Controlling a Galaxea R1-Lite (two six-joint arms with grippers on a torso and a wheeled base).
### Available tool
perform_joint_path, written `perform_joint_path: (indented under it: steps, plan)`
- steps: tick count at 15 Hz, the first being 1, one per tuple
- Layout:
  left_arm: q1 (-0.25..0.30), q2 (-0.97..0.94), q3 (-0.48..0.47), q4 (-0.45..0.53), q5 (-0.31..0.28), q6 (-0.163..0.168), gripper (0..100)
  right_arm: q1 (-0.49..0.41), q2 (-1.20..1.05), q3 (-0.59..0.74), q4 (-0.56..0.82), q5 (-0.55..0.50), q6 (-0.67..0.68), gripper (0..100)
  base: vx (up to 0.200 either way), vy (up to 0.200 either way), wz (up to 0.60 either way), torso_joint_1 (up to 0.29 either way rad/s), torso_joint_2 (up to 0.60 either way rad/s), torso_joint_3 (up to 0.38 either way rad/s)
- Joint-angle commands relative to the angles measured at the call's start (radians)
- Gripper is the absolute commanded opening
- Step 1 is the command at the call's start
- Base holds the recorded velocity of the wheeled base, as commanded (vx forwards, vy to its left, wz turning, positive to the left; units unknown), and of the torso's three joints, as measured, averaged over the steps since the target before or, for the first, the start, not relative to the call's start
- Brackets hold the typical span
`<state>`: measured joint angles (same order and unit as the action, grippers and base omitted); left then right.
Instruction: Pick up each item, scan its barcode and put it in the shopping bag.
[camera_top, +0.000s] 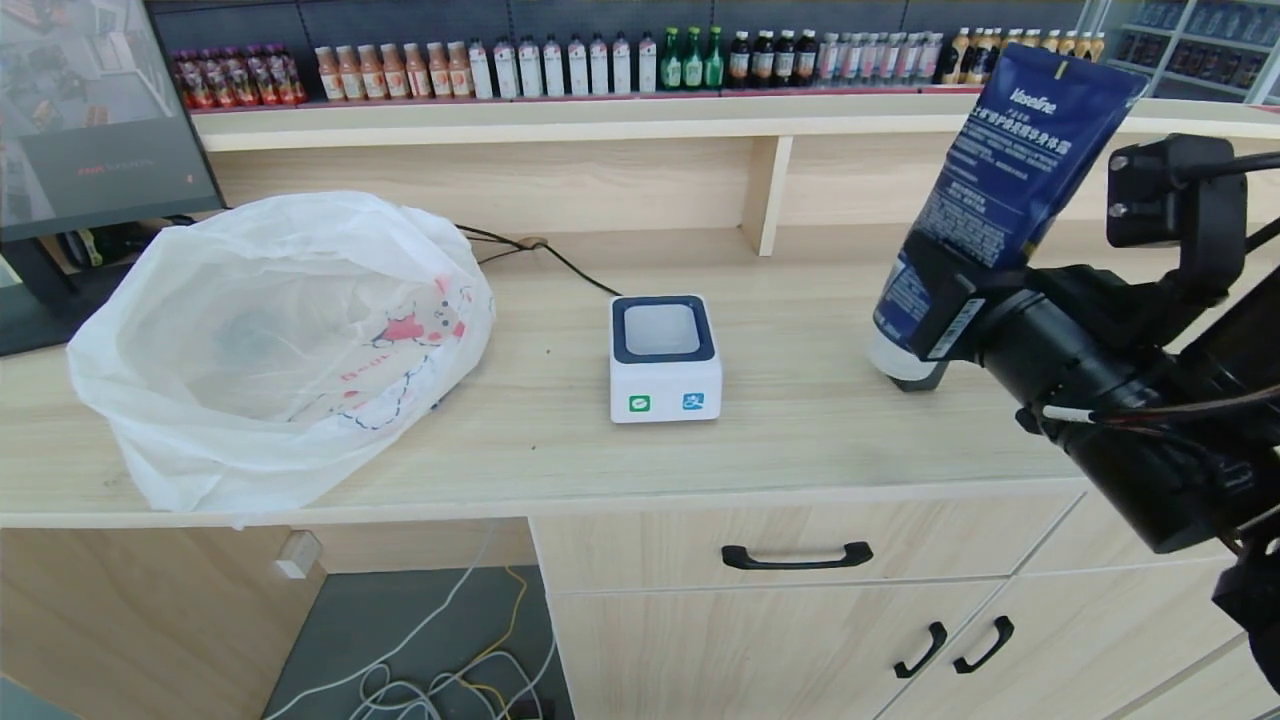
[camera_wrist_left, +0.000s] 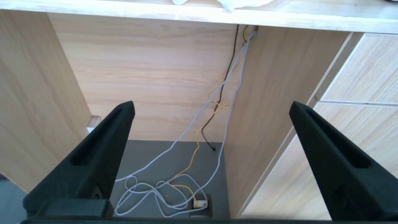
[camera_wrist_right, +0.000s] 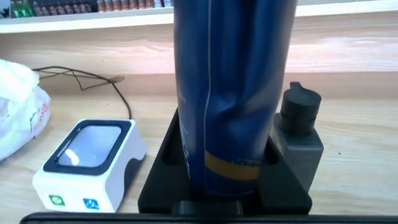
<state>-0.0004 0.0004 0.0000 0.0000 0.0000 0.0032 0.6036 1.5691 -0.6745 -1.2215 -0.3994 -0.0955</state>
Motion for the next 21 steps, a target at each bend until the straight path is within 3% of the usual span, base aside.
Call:
perform_joint_path:
  steps: [1, 5, 8, 12, 16, 21]
  plan:
    - [0.000, 0.000, 0.000, 0.000, 0.000, 0.000, 100, 0.050, -0.115, 0.136, 0.000, -0.001, -0.029, 0, 0.000, 0.000, 0.00, 0.000, 0.00, 0.000]
    - [-0.001, 0.000, 0.000, 0.000, 0.000, 0.000, 100, 0.061, -0.241, 0.320, 0.000, 0.002, -0.066, 0, 0.000, 0.000, 0.00, 0.000, 0.00, 0.000]
    - [0.000, 0.000, 0.000, 0.000, 0.000, 0.000, 100, 0.061, -0.244, 0.317, 0.004, 0.043, -0.012, 0, 0.000, 0.000, 0.00, 0.000, 0.00, 0.000]
    - [0.000, 0.000, 0.000, 0.000, 0.000, 0.000, 100, 0.061, -0.239, 0.345, 0.005, 0.260, 0.163, 0, 0.000, 0.000, 0.00, 0.000, 0.00, 0.000]
    - [-0.001, 0.000, 0.000, 0.000, 0.000, 0.000, 100, 0.061, -0.244, 0.357, 0.004, 0.530, 0.227, 0, 0.000, 0.000, 0.00, 0.000, 0.00, 0.000]
    - [0.000, 0.000, 0.000, 0.000, 0.000, 0.000, 100, 0.087, -0.159, 0.317, -0.018, 0.668, 0.281, 0, 0.000, 0.000, 0.00, 0.000, 0.00, 0.000]
